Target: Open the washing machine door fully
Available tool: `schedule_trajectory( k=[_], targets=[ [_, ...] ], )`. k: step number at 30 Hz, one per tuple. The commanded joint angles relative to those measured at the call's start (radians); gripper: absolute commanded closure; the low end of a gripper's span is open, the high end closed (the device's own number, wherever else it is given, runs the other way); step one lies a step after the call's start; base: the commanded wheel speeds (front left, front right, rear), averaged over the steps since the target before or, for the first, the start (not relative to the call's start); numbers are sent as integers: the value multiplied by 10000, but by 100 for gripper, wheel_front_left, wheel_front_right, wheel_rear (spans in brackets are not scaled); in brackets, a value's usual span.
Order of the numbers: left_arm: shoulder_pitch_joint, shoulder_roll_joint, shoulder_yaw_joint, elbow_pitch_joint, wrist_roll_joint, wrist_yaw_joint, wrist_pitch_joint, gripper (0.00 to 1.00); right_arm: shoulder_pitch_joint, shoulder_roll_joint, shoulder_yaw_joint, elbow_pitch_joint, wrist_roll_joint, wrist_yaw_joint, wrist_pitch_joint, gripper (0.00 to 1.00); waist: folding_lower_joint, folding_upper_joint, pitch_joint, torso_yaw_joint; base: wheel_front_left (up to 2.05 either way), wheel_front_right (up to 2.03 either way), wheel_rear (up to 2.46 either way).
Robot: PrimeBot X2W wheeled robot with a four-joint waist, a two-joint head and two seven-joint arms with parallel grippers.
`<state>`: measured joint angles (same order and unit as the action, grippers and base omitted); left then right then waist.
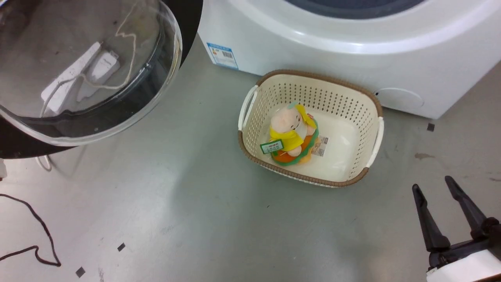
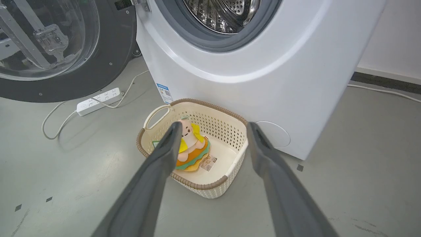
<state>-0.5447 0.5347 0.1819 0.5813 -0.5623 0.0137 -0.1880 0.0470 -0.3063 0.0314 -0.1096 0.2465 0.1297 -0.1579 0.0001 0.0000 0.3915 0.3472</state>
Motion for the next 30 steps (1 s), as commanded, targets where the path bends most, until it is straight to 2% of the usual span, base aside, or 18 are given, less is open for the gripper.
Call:
schedule_trajectory(
  k=[1, 6, 10, 12, 13, 14, 15, 16, 17, 24, 30],
  targets=[
    [-81, 151, -106, 10, 186, -151, -235, 100, -154, 123, 5, 113, 49, 10, -129, 0, -1, 0, -303, -115, 0, 0, 0],
    [294, 131, -395, -628, 552, -359, -526, 100, -227, 379, -340, 519, 124, 10, -443, 0, -1, 0, -1131, -357, 0, 0, 0],
    [761, -172, -732, -1366, 668, -524, -568, 100, -295, 567, -540, 779, 134, 10, -633, 0, -1, 0, -1747, -562, 0, 0, 0],
    [1348, -674, -1217, -2175, 768, -562, -500, 100, -290, 838, -766, 987, 117, 10, -792, 0, -1, 0, -2361, -804, 0, 0, 0],
    [1348, -674, -1217, -2175, 768, -562, -500, 100, -290, 838, -766, 987, 117, 10, -792, 0, -1, 0, -2361, -804, 0, 0, 0],
    [1792, -1053, -1506, -2701, 812, -477, -429, 100, -256, 1028, -852, 1084, 55, 10, -867, 0, -1, 0, -2744, -1027, 0, 0, 0],
    [1792, -1053, -1506, -2701, 812, -477, -429, 100, -256, 1028, -852, 1084, 55, 10, -867, 0, -1, 0, -2744, -1027, 0, 0, 0],
    [2273, -1392, -1842, -3209, 897, -391, -309, 100, -202, 1174, -887, 1153, -8, 10, -923, 0, -1, 0, -3073, -1265, 0, 0, 0],
    [2273, -1392, -1842, -3209, 897, -391, -309, 100, -202, 1174, -887, 1153, -8, 10, -923, 0, -1, 0, -3073, -1265, 0, 0, 0],
    [3838, -2414, -2970, -4279, 1185, -160, -146, 100, 194, 1538, -876, 1183, -208, 10, -1009, 0, -1, 0, -3821, -1996, 0, 0, 0],
    [4902, -2948, -3237, -4504, 1544, 326, -509, 100, 395, 1721, -685, 1234, -303, 10, -1027, 0, -1, 0, -4082, -2618, 0, 0, 0]
  ],
)
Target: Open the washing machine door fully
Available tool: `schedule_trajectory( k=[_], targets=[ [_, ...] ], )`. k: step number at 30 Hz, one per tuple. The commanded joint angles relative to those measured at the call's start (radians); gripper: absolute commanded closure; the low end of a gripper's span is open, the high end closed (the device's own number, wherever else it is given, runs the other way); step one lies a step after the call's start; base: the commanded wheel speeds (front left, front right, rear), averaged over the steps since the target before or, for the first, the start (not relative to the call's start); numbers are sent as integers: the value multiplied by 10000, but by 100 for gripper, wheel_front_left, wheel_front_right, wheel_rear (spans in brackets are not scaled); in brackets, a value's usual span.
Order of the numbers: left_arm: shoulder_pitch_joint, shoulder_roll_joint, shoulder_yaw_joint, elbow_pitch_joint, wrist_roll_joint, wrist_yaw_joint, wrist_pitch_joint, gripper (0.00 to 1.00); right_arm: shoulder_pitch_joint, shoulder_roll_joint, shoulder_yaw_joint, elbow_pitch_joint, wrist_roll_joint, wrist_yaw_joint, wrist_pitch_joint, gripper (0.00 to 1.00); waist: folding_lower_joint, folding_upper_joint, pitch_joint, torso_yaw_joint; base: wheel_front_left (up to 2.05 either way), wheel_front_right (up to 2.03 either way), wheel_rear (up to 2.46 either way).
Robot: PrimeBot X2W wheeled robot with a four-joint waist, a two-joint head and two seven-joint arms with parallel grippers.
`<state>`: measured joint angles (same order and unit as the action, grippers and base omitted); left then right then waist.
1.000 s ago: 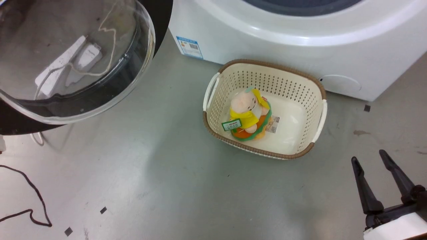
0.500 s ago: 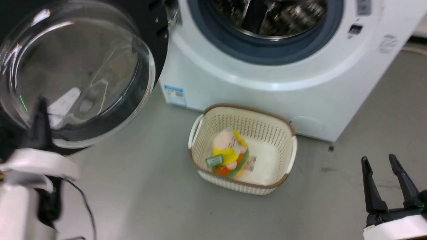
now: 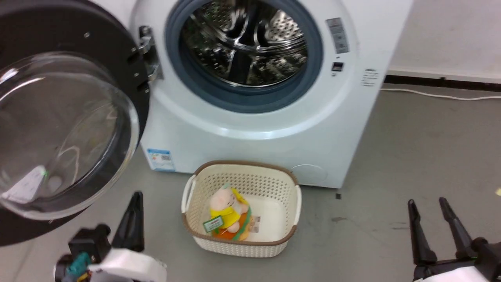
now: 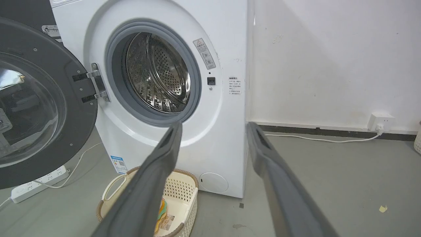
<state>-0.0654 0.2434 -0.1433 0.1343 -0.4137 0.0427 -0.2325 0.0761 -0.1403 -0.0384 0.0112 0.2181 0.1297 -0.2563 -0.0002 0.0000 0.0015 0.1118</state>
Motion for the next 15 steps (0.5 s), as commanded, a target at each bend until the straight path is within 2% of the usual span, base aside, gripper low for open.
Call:
schedule_trajectory(
  k=[1, 5, 6, 7, 15],
  targets=[
    [287, -106, 13, -67, 125, 115, -120, 100, 140, 103, 63, 74, -36, 10, -45, 0, 2, 0, -215, -375, 0, 0, 0],
    [823, -348, -121, -213, 557, 342, -246, 100, 307, 230, 142, 281, -73, 10, -50, 0, 2, 0, -248, -581, 0, 0, 0],
    [927, -412, -163, -212, 683, 403, -261, 68, 347, 254, 152, 316, -80, 10, -51, 0, 2, 0, -259, -613, 0, 0, 0],
    [1038, -461, -249, -189, 856, 477, -269, 0, 383, 273, 165, 345, -93, 10, -51, 0, 2, 0, -264, -642, 0, 0, 0],
    [1687, -985, -387, -345, 1624, 762, -289, 0, 543, 343, 272, 506, -225, 10, -53, 0, 2, 0, -332, -683, 0, 0, 0]
  ],
)
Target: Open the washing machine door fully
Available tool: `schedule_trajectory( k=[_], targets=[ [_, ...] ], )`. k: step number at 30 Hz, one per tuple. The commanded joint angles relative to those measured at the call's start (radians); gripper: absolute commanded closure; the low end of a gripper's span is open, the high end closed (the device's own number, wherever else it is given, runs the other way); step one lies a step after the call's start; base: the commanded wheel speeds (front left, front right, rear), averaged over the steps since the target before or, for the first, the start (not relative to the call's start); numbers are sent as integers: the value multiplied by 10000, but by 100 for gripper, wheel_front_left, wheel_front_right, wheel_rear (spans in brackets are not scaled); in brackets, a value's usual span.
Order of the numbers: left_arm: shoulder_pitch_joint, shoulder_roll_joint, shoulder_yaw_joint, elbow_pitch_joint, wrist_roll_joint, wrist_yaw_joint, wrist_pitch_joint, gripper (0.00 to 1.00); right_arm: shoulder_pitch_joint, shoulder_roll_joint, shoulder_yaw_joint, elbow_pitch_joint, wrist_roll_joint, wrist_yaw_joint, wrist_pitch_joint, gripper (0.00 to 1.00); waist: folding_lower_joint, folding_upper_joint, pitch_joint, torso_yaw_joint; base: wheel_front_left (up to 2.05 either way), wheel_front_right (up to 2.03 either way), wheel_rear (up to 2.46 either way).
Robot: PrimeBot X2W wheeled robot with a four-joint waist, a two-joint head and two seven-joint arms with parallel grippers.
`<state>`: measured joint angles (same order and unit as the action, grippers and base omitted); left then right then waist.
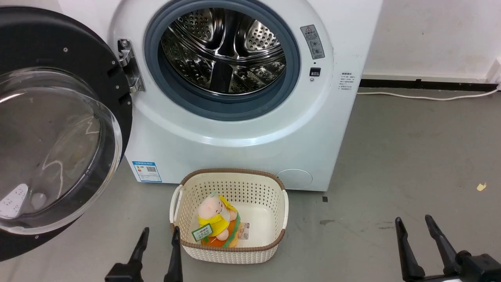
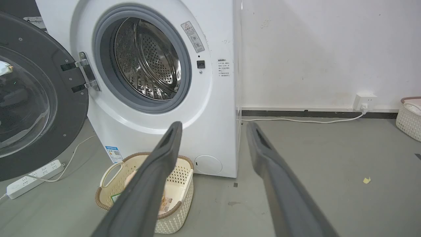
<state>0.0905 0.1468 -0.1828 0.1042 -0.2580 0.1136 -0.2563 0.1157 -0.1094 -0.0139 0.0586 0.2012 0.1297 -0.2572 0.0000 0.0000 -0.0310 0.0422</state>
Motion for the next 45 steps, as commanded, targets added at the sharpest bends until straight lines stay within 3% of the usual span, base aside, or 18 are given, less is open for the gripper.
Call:
schedule_trajectory(
  k=[1, 17, 35, 36, 45],
  targets=[
    [174, -67, 23, -72, 134, 61, -52, 0, 156, 35, 43, 51, -81, 10, -44, 0, 0, 0, -16, 31, 0, 0, 0],
    [81, -197, -65, 165, 1104, -218, -54, 0, 127, 161, -29, 201, -416, 10, -45, 0, 0, 0, 10, 158, 0, 0, 0],
    [-44, -440, 62, 216, 1178, -452, -55, 0, 78, 218, -22, 270, -351, 10, -45, 0, 0, 0, -6, 59, 0, 0, 0],
    [85, -405, 40, 222, 1143, -422, 4, 100, 61, 171, -23, 265, -420, 0, 2, 100, 0, 0, -7, 56, 0, 0, 0],
    [49, -422, 103, 174, 1200, -451, 122, 100, 10, 186, -16, 230, -486, 0, 110, 100, 0, 0, 5, 35, 0, 0, 0]
  ],
)
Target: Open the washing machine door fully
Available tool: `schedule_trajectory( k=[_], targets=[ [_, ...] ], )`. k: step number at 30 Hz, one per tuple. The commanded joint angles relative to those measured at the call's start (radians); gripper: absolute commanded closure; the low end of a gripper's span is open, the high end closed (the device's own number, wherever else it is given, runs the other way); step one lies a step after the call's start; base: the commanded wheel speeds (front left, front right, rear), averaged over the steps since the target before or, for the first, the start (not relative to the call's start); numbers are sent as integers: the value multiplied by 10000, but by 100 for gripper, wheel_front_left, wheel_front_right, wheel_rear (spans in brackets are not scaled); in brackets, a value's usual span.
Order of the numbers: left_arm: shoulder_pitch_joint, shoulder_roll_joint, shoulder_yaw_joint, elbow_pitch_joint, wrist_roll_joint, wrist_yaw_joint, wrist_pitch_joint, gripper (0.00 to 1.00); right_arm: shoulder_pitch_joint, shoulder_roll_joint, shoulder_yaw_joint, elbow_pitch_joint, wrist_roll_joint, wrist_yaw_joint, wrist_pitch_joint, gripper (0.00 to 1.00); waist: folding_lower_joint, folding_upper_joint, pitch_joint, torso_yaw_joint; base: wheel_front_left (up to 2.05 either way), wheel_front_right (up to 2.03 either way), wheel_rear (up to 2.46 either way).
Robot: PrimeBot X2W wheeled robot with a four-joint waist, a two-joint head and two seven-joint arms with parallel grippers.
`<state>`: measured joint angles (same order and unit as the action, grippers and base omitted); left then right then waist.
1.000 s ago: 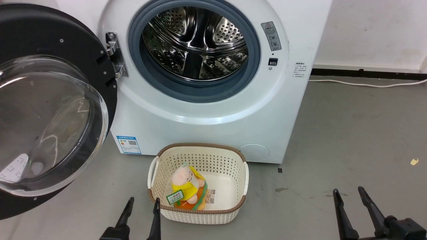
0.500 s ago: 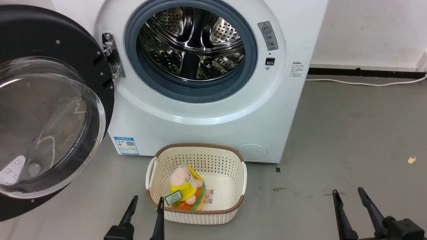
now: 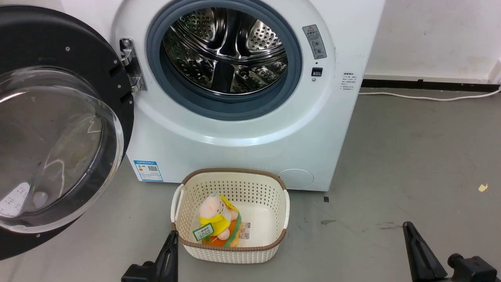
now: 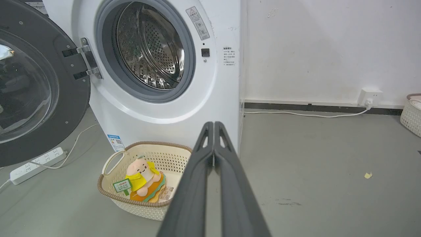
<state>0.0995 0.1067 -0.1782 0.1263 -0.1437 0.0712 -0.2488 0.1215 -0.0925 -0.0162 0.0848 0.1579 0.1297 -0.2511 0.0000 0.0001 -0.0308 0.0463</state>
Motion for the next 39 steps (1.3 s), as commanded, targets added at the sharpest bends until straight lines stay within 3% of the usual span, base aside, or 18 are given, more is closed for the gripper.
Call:
schedule_trajectory(
  k=[1, 39],
  targets=[
    [-49, -26, 71, -57, 69, -33, 68, 100, -58, 21, 8, -40, -65, 0, 69, 100, 0, -1, 6, -9, 0, 0, 0],
    [-343, -193, 604, -432, 495, -245, 821, 100, -418, 146, 56, -291, -536, 3, 829, 100, 0, -1, 100, -151, 0, 0, 0]
  ],
)
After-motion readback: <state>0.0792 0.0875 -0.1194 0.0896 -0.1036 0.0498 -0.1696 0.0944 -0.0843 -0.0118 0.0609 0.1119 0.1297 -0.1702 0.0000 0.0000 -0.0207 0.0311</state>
